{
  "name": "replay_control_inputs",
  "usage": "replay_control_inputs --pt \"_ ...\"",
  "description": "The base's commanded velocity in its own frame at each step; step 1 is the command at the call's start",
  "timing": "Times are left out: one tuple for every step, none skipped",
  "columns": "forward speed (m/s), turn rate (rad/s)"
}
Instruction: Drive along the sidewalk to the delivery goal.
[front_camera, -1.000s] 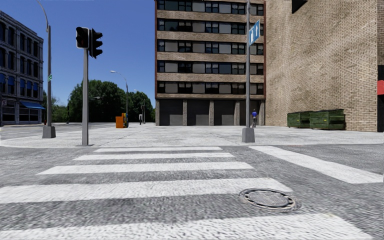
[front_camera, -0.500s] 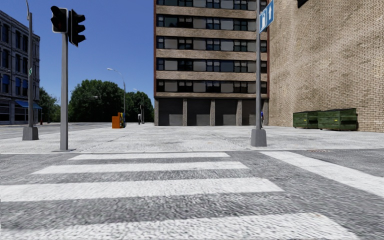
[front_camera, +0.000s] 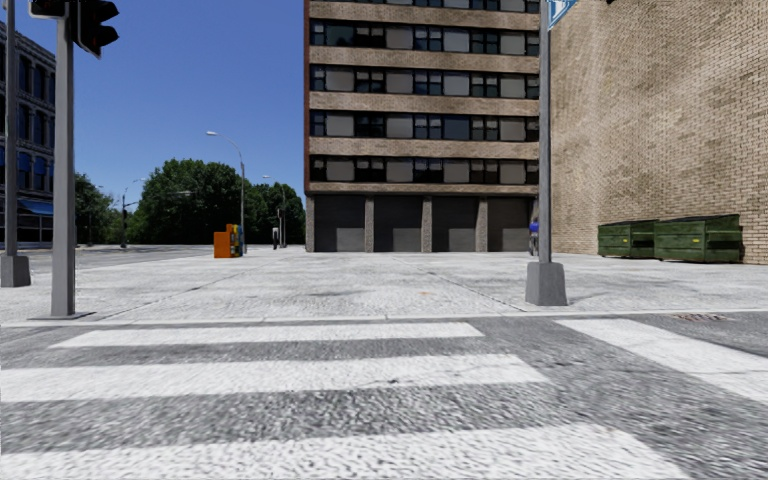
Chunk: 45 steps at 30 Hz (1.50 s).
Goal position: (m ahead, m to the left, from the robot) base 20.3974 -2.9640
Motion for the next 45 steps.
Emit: replay_control_inputs --pt "2.00 0.00" --pt "2.00 0.00" --pt "2.00 0.00" --pt "2.00 0.00" --pt "2.00 0.00" --pt "2.00 0.00" --pt "2.00 0.00" --pt "2.00 0.00" --pt "2.00 0.00" --pt "2.00 0.00" --pt "2.00 0.00" --pt "2.00 0.00" --pt "2.00 0.00" --pt "2.00 0.00" --pt "2.00 0.00" --pt "2.00 0.00" --pt "2.00 0.00" --pt "2.00 0.00" --pt "2.00 0.00" --pt "2.00 0.00" --pt "2.00 0.00" --pt "2.00 0.00" --pt "2.00 0.00" --pt "2.00 0.00" --pt "2.00 0.00" --pt "2.00 0.00" --pt "2.00 0.00" --pt "2.00 0.00" --pt "2.00 0.00" --pt "2.00 0.00" --pt "2.00 0.00" --pt "2.00 0.00" --pt "2.00 0.00" --pt "2.00 0.00" --pt "2.00 0.00" --pt "2.00 0.00" --pt "2.00 0.00" --pt "2.00 0.00" --pt "2.00 0.00" --pt "2.00 0.00" --pt "2.00 0.00" --pt "2.00 0.00" --pt "2.00 0.00" --pt "2.00 0.00" --pt "2.00 0.00"
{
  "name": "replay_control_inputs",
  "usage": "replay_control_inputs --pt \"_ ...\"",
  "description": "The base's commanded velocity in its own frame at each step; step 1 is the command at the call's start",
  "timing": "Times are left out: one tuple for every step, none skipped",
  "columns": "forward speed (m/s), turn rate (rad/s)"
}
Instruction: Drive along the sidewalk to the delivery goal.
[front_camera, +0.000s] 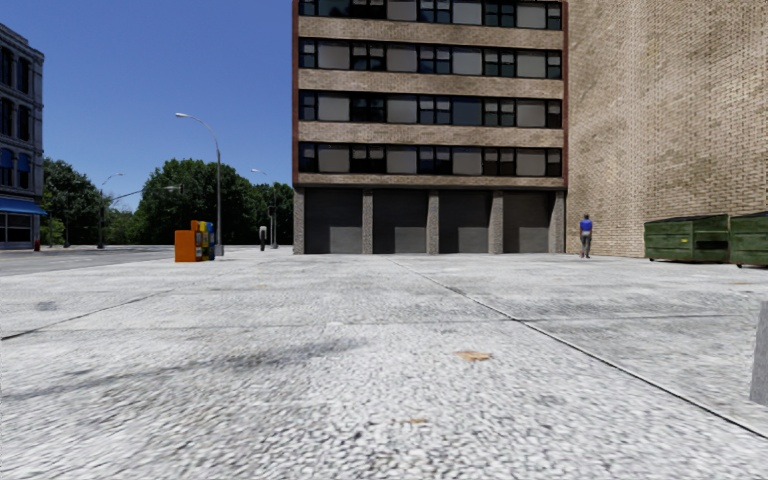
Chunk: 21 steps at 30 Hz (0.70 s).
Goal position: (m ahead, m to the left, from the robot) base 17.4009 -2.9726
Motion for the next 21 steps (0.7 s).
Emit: replay_control_inputs --pt "2.00 0.00" --pt "2.00 0.00" --pt "2.00 0.00" --pt "2.00 0.00" --pt "2.00 0.00" --pt "2.00 0.00" --pt "2.00 0.00" --pt "2.00 0.00" --pt "2.00 0.00" --pt "2.00 0.00" --pt "2.00 0.00" --pt "2.00 0.00" --pt "2.00 0.00" --pt "2.00 0.00" --pt "2.00 0.00" --pt "2.00 0.00" --pt "2.00 0.00" --pt "2.00 0.00" --pt "2.00 0.00" --pt "2.00 0.00" --pt "2.00 0.00"
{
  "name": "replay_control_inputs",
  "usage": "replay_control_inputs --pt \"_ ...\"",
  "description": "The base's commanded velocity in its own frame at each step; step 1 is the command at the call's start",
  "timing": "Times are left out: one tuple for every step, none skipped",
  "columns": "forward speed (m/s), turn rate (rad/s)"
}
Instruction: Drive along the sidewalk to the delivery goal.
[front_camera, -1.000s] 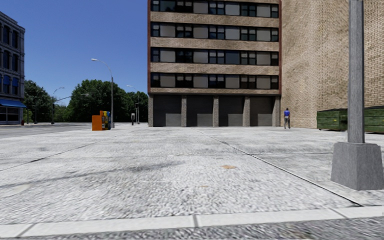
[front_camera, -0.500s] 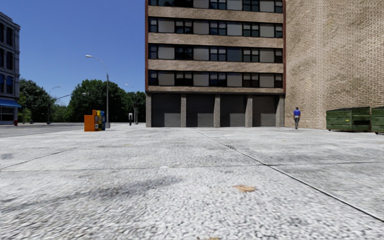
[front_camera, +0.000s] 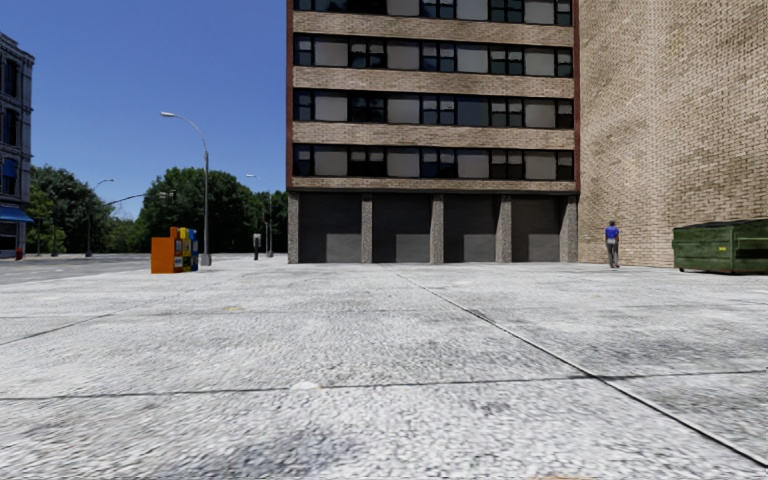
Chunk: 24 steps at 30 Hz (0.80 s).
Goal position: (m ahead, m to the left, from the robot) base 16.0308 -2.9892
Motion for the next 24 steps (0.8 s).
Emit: replay_control_inputs --pt "2.00 0.00" --pt "2.00 0.00" --pt "2.00 0.00" --pt "2.00 0.00" --pt "2.00 0.00" --pt "2.00 0.00" --pt "2.00 0.00" --pt "2.00 0.00" --pt "2.00 0.00" --pt "2.00 0.00" --pt "2.00 0.00" --pt "2.00 0.00" --pt "2.00 0.00" --pt "2.00 0.00" --pt "2.00 0.00" --pt "2.00 0.00" --pt "2.00 0.00" --pt "2.00 0.00" --pt "2.00 0.00" --pt "2.00 0.00" --pt "1.99 0.00" --pt "1.97 0.00" --pt "1.97 0.00" --pt "1.97 0.00"
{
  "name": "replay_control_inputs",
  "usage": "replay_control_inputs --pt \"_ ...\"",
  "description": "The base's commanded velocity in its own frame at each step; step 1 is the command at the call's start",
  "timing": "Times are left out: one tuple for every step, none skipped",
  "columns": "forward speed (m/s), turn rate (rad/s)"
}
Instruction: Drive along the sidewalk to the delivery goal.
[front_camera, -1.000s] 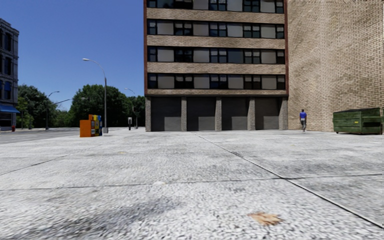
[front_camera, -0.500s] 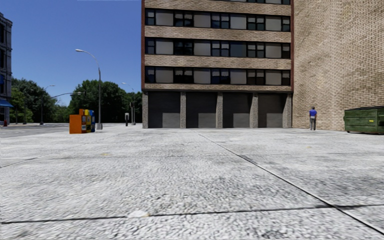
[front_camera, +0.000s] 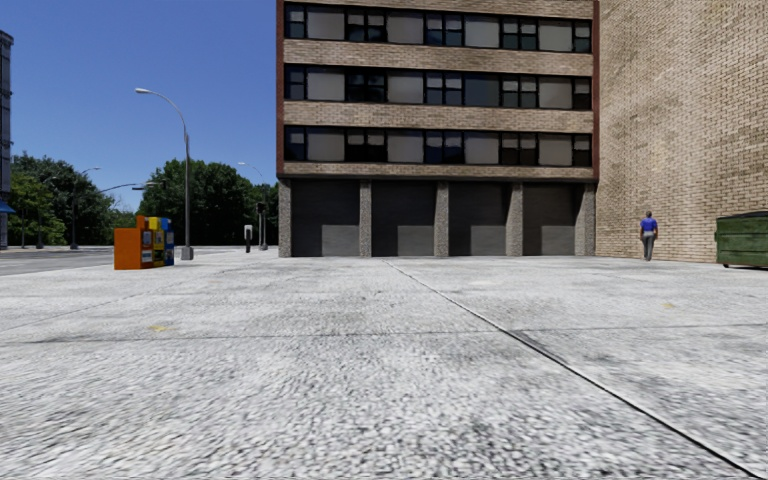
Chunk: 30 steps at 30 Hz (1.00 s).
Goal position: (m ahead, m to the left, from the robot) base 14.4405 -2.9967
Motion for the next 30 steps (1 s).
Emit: replay_control_inputs --pt "1.97 0.00" --pt "1.97 0.00" --pt "1.97 0.00" --pt "1.97 0.00" --pt "1.97 0.00" --pt "1.97 0.00" --pt "1.96 0.00" --pt "1.96 0.00" --pt "1.96 0.00" --pt "1.96 0.00" --pt "1.96 0.00" --pt "1.96 0.00" --pt "1.96 0.00" --pt "1.95 0.00" --pt "1.95 0.00" --pt "1.95 -0.11" --pt "1.95 -0.23" --pt "1.95 -0.34" --pt "1.95 -0.42" --pt "1.95 -0.42" --pt "1.96 -0.46" --pt "1.97 -0.46" --pt "1.97 -0.47" --pt "1.97 -0.47" --pt "1.97 -0.47" --pt "1.98 -0.47" --pt "2.00 -0.47" --pt "1.99 -0.48" --pt "1.99 -0.48" --pt "1.98 -0.48"
